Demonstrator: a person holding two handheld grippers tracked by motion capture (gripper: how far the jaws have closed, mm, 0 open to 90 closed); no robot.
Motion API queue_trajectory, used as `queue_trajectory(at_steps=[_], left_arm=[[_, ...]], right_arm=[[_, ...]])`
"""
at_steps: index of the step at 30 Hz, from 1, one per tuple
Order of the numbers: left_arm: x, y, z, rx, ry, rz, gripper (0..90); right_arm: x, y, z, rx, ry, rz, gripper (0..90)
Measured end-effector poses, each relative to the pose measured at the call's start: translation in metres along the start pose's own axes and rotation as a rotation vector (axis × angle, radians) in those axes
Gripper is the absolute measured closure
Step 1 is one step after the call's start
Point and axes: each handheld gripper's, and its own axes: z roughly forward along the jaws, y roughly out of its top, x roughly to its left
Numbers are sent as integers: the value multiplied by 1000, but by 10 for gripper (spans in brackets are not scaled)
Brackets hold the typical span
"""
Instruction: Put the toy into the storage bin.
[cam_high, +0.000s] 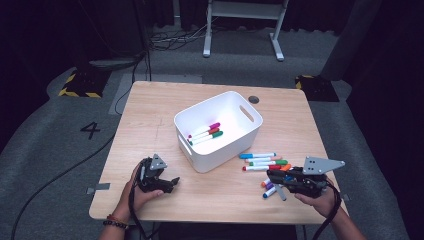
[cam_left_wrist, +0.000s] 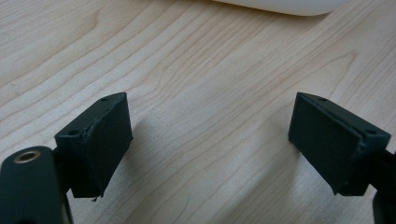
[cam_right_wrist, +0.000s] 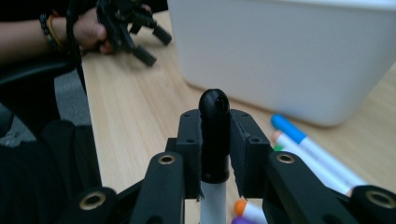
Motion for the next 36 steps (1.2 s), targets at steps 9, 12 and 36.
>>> queue_trajectory(at_steps=[9, 12, 36], left_arm=[[0, 0, 0, 1, 0, -1, 135], [0, 0, 0, 3, -1, 0, 135], [0, 0, 0, 0, 0, -1, 135]], right_arm=[[3, 49, 3, -56, -27, -39, 752], [1, 66, 8, -66, -35, -56, 752], [-10, 168, 51, -121, -44, -86, 752]])
